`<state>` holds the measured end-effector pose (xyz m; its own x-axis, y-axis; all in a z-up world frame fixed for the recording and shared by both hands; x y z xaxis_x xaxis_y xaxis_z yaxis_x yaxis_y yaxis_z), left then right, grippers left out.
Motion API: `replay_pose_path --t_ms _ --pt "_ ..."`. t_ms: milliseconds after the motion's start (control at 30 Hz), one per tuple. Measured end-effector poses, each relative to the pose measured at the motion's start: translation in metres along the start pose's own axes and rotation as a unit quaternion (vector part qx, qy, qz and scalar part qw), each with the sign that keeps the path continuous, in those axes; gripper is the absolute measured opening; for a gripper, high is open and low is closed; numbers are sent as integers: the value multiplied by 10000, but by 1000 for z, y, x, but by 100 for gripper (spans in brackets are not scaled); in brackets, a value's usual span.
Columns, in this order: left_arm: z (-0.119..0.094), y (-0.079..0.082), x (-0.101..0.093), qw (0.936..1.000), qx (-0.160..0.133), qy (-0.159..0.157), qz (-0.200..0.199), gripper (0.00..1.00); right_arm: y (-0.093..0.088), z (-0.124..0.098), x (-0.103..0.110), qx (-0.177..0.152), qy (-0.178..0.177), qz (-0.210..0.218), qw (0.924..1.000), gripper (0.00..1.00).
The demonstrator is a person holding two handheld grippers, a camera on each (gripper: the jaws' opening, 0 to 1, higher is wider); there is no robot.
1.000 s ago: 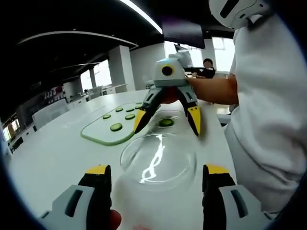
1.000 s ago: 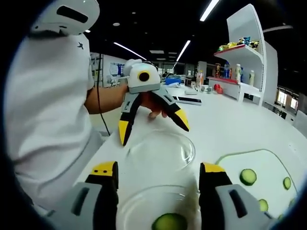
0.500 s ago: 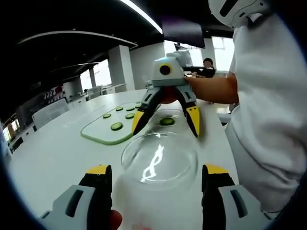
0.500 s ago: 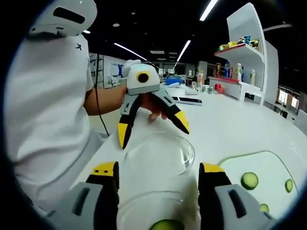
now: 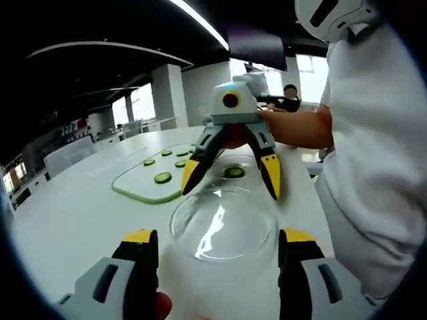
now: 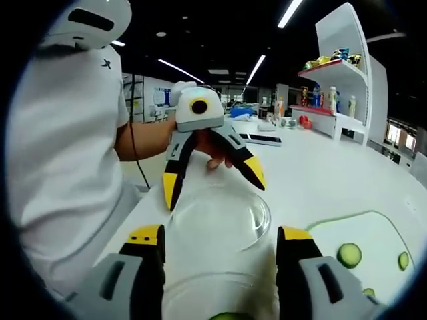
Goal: Open the petri dish lid, add cucumber slices into the petri dish, and close the lid
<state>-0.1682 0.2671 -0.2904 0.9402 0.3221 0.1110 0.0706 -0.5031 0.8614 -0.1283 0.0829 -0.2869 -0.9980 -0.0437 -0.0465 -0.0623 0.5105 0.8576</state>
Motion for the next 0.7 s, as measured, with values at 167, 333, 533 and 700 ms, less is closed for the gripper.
replay_pose_path --t_ms 167,333,533,700 --pt "2 -2 0 10000 12 12 -39 71 0 5 0 14 19 37 10000 69" --pt "1 -2 0 10000 -27 26 -79 70 0 10 1 -21 60 72 10000 69" --pt "2 -3 0 10000 4 9 -72 70 -2 14 1 88 52 46 9999 69" --pt "3 -3 0 9999 -43 8 -152 70 -1 14 -1 65 -8 75 10000 71"
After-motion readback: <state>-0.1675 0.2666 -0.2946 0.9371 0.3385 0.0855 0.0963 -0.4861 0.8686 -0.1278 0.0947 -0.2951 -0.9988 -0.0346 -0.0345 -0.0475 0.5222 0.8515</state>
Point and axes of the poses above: the point that each gripper's makers call its tool centre point, and the gripper's own axes: z roughly forward along the fingers, x roughly to its left, y roughly out of its top, the point moved 9 cm from there along -z, roughly backward along the fingers, and after that the axes turned 8 degrees about x, right-handed, at the moved point
